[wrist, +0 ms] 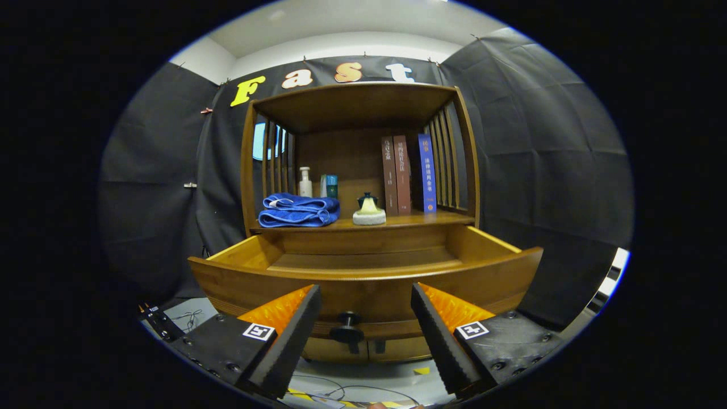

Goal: Pull open the drawer, take out the items inside it, and place them on the countertop above the cabinet.

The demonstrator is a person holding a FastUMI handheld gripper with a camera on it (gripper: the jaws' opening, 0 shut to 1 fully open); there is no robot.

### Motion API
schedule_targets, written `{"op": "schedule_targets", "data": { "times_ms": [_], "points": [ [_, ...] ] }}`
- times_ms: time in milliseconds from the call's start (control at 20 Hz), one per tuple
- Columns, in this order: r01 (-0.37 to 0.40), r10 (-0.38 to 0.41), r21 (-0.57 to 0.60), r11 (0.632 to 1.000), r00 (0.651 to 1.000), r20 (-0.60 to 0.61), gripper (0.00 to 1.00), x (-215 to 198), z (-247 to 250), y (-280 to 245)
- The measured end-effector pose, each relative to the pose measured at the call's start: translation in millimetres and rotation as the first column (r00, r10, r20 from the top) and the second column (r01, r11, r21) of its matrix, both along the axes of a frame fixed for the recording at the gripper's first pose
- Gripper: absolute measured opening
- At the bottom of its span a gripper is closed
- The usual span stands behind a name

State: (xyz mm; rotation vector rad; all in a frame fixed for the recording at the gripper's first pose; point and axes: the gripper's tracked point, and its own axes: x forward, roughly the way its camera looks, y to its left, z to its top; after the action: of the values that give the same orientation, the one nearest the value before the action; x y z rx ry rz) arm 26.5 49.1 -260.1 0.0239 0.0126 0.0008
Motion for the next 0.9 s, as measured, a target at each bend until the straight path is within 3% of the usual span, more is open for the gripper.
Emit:
{"op": "schedule_targets", "data": {
  "times_ms": [500, 900],
  "points": [
    [0.004, -0.005, -0.016, 1.0, 0.998, -0.064, 0.99, 30.3, -34.3, 13.5],
    [0.03, -0.03, -0.008, 1.0, 0.999, -0.042, 0.99, 37.2, -31.3, 11.1]
  ]
}}
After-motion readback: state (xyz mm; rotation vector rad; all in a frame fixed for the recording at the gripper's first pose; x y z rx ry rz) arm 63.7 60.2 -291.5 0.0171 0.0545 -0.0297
